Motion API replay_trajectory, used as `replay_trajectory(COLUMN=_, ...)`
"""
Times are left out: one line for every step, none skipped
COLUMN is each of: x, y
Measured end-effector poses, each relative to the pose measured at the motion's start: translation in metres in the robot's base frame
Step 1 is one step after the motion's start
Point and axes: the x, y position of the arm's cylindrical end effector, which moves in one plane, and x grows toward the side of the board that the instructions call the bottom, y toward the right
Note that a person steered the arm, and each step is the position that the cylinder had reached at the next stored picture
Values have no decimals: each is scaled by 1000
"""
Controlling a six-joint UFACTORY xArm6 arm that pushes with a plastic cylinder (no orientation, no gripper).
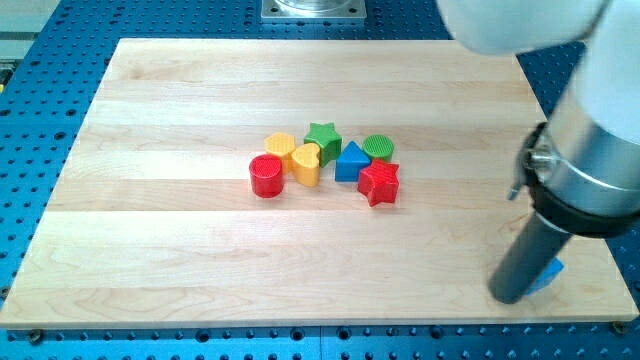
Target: Place the blue cube to the bottom right side of the board
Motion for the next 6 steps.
replay_trajectory(x=14, y=-13)
replay_trajectory(x=14, y=39)
replay_trajectory(x=-8, y=74)
replay_trajectory(x=-18, y=56)
replay_trajectory(x=-10, y=41)
replay_trajectory(x=-22, y=45)
